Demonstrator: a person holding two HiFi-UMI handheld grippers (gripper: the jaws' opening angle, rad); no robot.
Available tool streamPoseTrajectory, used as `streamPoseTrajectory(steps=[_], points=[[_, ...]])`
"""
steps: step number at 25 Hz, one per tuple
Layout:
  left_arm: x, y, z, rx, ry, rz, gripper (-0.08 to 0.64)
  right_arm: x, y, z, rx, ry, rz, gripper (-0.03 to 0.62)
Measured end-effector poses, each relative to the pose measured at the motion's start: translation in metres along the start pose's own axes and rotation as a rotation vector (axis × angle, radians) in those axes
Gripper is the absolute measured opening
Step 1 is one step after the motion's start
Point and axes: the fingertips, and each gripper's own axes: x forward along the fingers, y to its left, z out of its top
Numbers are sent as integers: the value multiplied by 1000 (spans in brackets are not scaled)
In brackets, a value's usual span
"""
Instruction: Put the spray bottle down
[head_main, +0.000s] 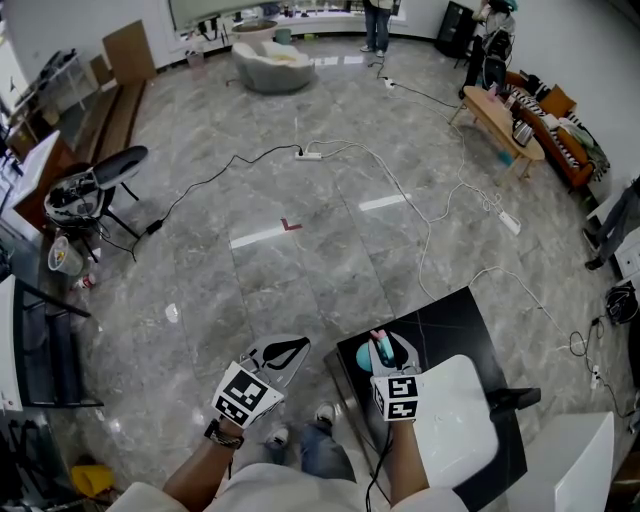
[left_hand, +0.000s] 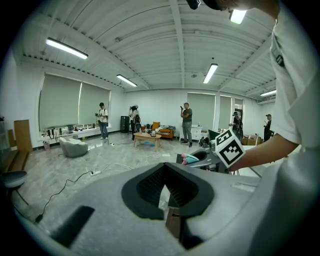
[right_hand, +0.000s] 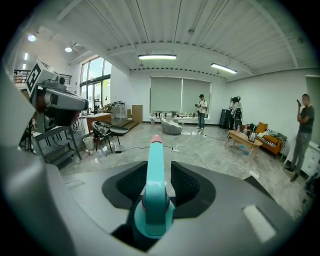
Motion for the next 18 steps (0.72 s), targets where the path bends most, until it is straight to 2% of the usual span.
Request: streamPoseTrajectory(steps=[8,18], points=[[-2,-1,6,4,-24,-15,5,-7,-1,4,5,-16,-13,257],[-14,-10,16,27,-38,-32,5,-32,2,17,3,-52,-42,289]])
